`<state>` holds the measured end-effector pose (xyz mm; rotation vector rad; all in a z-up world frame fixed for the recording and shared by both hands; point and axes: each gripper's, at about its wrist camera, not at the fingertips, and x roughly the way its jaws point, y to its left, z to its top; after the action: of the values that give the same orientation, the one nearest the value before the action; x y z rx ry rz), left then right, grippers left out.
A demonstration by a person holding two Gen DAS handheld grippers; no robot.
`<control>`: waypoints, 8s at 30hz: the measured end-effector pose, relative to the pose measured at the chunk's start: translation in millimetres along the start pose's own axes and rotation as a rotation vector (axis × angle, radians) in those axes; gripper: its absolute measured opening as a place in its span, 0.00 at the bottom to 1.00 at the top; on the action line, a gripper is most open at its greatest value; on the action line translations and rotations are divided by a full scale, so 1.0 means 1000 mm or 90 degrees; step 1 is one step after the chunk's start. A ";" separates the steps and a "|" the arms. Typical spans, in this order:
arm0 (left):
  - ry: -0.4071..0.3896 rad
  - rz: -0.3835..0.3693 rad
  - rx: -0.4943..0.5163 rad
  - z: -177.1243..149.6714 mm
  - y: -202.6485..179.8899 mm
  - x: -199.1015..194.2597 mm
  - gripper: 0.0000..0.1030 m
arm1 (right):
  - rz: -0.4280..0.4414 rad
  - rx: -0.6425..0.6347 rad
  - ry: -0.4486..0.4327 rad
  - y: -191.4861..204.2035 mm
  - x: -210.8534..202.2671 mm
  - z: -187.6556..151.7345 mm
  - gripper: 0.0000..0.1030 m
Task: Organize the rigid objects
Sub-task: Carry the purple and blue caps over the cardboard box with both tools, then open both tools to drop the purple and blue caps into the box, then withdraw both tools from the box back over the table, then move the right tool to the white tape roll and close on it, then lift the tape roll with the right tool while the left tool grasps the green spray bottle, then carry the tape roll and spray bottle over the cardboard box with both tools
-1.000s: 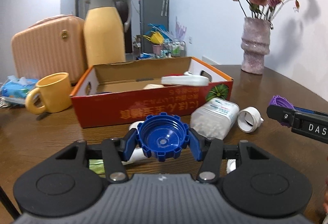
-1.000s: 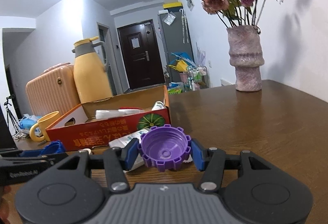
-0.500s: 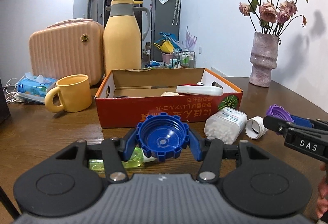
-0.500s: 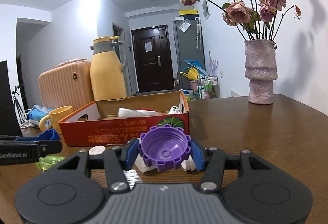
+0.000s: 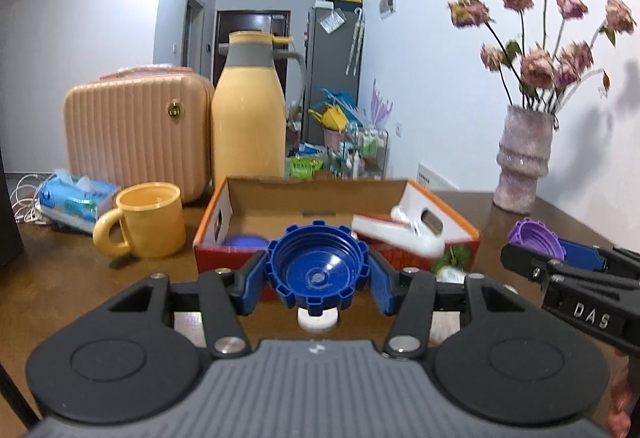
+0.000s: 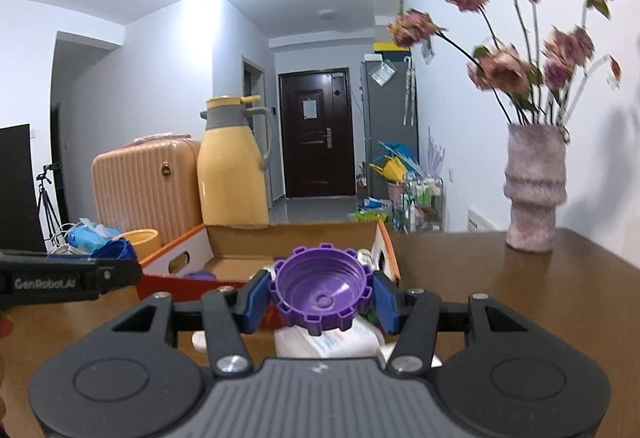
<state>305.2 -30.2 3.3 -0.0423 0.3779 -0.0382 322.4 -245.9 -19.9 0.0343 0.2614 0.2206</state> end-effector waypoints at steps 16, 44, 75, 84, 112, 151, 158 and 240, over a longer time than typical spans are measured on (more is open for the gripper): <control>-0.037 0.016 -0.055 0.049 0.006 0.051 0.52 | 0.019 -0.001 -0.005 0.006 0.071 0.035 0.52; 0.050 0.065 -0.050 0.065 0.032 0.184 0.52 | 0.029 0.011 0.100 -0.020 0.202 0.038 0.52; 0.082 0.101 -0.061 0.061 0.047 0.198 1.00 | 0.005 0.020 0.102 -0.026 0.201 0.036 1.00; 0.046 0.109 -0.083 0.061 0.050 0.183 1.00 | -0.005 0.020 0.066 -0.025 0.177 0.033 1.00; 0.047 0.069 -0.039 -0.007 0.051 0.057 1.00 | -0.006 -0.018 0.049 -0.008 0.027 -0.028 1.00; 0.108 0.020 -0.029 -0.041 0.051 0.008 1.00 | -0.055 -0.044 0.177 -0.046 0.069 -0.043 0.67; 0.123 0.019 -0.037 -0.042 0.054 0.013 1.00 | -0.023 -0.033 0.193 -0.048 0.078 -0.044 0.23; 0.221 -0.128 0.049 -0.062 0.073 0.024 0.32 | 0.012 -0.008 0.055 -0.002 -0.016 -0.045 0.23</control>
<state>307.3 39.1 -66.4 0.0027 0.7185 -0.2606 296.1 -251.0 -59.6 0.0146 0.3460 0.2433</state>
